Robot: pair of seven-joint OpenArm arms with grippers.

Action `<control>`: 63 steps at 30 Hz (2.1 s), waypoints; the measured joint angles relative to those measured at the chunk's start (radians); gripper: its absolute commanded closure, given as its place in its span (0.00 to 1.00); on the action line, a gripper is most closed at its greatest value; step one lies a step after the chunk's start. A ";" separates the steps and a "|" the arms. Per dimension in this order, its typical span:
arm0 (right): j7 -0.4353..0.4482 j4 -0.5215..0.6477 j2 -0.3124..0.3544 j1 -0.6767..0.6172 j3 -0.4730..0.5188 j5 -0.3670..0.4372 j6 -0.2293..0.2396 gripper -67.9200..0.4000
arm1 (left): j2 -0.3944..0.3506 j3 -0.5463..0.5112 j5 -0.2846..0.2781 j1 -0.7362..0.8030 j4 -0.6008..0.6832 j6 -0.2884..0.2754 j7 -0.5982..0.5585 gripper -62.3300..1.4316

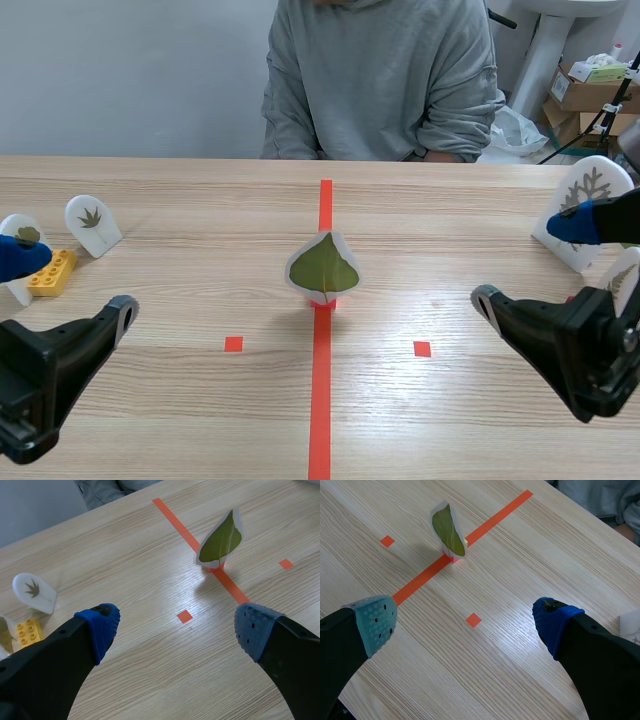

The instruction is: Do the leaf sorting experiment

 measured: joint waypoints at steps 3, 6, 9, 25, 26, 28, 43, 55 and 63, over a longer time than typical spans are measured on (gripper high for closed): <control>0.000 0.000 0.000 0.000 0.000 0.000 0.000 0.18 | 0.000 0.000 0.000 0.000 0.000 0.000 0.000 0.20; 0.000 0.000 0.000 0.000 0.000 0.000 0.000 0.18 | 0.000 0.000 0.019 -0.028 -0.011 -0.058 0.006 0.20; -0.008 0.000 0.000 0.000 0.000 -0.001 0.000 0.18 | 0.000 0.009 0.039 -0.117 -0.092 -0.163 -0.001 0.20; -0.048 -0.001 0.000 0.000 0.000 -0.025 0.000 0.18 | -0.122 0.566 0.071 -0.963 -0.957 -0.267 -0.099 0.20; -0.048 -0.001 0.000 0.000 0.000 -0.025 0.000 0.18 | -0.111 0.609 0.098 -1.007 -0.993 -0.267 -0.104 0.20; -0.048 -0.001 0.000 0.000 0.000 -0.025 0.000 0.18 | -0.078 0.680 0.127 -1.082 -1.062 -0.259 -0.107 0.20; -0.049 -0.001 0.000 0.000 0.000 -0.025 0.000 0.18 | 0.181 0.808 0.187 -1.227 -1.302 -0.191 -0.140 0.20; -0.048 -0.001 0.000 0.000 0.000 -0.025 0.000 0.18 | 0.186 0.801 0.186 -1.227 -1.302 -0.153 -0.165 0.60; -0.048 -0.001 0.000 0.000 0.000 -0.025 0.000 0.18 | 0.186 0.801 0.186 -1.227 -1.302 -0.153 -0.164 0.85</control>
